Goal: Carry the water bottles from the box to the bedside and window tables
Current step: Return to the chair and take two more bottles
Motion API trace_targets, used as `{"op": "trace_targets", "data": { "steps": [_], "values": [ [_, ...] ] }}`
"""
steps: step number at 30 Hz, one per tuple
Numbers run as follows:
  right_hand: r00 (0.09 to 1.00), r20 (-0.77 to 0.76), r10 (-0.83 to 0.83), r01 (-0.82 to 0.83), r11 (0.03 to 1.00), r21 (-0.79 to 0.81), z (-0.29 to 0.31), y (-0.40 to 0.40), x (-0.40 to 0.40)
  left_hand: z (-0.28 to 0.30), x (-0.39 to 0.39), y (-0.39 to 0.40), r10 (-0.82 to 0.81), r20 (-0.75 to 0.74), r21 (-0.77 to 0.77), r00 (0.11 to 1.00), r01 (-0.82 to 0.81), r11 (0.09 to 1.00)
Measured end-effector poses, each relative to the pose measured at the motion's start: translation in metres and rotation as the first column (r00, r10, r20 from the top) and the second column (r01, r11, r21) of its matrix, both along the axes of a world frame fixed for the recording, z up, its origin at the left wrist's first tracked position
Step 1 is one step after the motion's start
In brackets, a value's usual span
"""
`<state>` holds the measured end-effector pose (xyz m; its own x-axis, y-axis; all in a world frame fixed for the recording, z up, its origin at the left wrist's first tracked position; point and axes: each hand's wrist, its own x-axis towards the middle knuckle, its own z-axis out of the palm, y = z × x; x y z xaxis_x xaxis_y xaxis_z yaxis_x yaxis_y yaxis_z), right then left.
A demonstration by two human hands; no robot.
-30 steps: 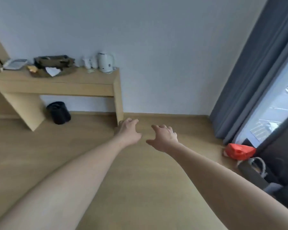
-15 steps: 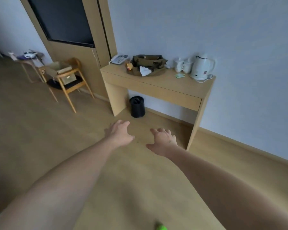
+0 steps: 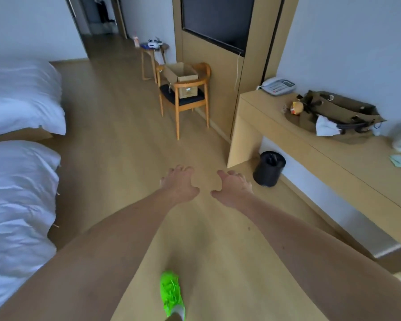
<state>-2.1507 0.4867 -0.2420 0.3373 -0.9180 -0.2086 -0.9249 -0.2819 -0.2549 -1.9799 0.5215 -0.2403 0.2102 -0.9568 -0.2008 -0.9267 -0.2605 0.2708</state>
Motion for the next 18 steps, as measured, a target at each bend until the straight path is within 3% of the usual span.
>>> {"op": "trace_targets", "data": {
  "steps": [5,10,18],
  "values": [
    [1.000,-0.005,0.015,-0.015,1.000,0.012,0.013,-0.109,0.110,0.016,0.111,-0.100,0.020,-0.014,0.008,1.000,-0.020,1.000],
    [0.999,0.051,0.013,-0.013,1.000,0.002,0.033,-0.204,0.203,0.036,0.217,-0.193,0.144,-0.104,-0.009,0.984,-0.146,0.989],
    [0.993,0.098,0.070,-0.077,0.995,0.068,0.016,-0.349,0.349,0.015,0.339,-0.322,0.169,-0.098,-0.012,0.981,-0.171,0.985]
  ]
}}
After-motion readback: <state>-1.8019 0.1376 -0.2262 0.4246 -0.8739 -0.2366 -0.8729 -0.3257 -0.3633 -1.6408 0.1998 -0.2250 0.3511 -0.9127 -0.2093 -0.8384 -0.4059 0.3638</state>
